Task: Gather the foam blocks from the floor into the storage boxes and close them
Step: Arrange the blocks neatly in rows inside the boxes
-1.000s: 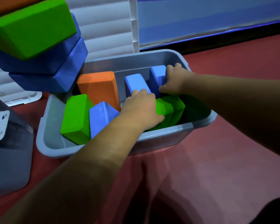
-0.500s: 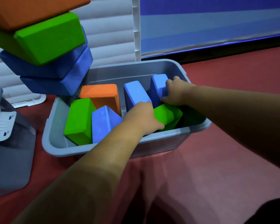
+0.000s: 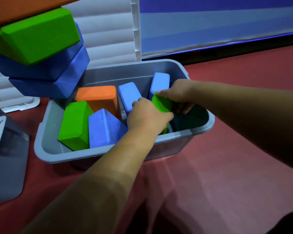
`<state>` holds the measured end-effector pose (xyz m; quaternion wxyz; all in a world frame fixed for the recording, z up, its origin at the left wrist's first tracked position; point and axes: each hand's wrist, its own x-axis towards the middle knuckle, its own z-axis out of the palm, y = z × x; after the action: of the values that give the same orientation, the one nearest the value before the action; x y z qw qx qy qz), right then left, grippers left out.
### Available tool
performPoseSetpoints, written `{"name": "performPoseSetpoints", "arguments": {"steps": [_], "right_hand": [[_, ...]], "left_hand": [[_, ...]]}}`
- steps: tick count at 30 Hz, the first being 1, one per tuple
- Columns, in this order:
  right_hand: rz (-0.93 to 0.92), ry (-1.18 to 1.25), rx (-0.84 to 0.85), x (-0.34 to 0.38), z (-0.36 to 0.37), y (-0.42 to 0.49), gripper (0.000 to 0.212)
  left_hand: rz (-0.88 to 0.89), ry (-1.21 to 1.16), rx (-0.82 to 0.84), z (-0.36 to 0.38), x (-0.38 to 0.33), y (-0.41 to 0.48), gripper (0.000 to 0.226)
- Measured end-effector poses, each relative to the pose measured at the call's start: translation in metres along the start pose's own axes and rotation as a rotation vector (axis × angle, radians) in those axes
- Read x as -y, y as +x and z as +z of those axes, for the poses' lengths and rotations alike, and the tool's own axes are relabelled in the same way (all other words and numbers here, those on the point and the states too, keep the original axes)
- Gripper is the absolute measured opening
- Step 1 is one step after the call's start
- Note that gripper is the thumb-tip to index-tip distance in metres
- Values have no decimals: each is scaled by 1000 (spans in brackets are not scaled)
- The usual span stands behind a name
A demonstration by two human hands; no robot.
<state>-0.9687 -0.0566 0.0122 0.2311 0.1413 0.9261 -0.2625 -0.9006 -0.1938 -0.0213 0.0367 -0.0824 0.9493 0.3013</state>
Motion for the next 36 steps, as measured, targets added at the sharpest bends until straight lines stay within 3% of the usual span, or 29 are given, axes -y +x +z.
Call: {"name": "performPoseSetpoints", "arguments": {"steps": [4,9,14,17,21,25,30,33,36], "right_hand": [[-41,-2,-14,3,-3,-1,71],[12,27,-86,-6,-2,-3,77],[36,73,-93,-10,-1,3,69],[-11,61,-139,-9,1,7,50],[-49,19,-249,-12,1,12,48],[-76,-22,-333,-12,-4,18,48],[-63,-110,-268,-5,-8,22,53],[28,-135,-165,-2,-9,19,81],[117,46,-56,-4,-2,16,99]], "left_hand": [[-42,-73,12,-1,-9,4,79],[-19,-138,89,2,-13,15,48],[-29,-67,396,-4,-6,23,65],[15,-87,393,-6,8,35,71],[96,19,385,-7,29,49,50],[65,97,408,-5,33,52,26],[90,246,620,-11,25,40,66],[74,207,696,-22,16,32,72],[105,193,725,-31,11,25,79]]}}
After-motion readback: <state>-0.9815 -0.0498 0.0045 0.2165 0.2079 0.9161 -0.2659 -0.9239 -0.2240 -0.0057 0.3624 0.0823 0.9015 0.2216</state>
